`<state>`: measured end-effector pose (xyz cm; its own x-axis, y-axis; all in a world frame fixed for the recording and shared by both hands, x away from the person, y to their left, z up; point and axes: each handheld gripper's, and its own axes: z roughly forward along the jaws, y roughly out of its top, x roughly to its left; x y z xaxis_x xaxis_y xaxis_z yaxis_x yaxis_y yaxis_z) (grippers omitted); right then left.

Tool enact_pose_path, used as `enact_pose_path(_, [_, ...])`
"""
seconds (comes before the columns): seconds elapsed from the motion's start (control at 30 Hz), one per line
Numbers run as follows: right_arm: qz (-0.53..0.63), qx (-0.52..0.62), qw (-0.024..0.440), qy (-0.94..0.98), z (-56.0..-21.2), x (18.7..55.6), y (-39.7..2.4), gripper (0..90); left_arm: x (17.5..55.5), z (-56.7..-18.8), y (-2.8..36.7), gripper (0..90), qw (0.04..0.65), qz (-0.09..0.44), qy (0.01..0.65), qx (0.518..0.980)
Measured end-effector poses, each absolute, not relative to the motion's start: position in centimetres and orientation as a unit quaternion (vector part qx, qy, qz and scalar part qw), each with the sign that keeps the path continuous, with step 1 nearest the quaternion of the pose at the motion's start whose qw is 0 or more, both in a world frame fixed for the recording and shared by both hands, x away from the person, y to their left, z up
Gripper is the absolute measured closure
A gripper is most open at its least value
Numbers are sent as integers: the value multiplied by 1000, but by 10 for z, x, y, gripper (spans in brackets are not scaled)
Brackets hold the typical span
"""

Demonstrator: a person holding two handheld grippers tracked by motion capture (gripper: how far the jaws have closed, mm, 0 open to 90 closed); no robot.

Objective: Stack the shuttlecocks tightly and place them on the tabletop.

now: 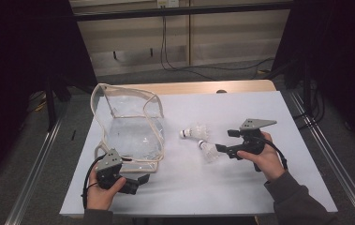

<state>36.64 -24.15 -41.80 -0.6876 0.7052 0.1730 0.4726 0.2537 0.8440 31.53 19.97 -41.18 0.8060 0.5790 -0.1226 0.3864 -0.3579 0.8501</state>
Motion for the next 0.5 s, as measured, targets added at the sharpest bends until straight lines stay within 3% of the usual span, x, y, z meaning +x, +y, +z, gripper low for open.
enact_pose_path(0.5, [482, 375, 118, 783, -421, 353, -243, 145, 314, -411, 200, 28, 483, 100, 295, 818])
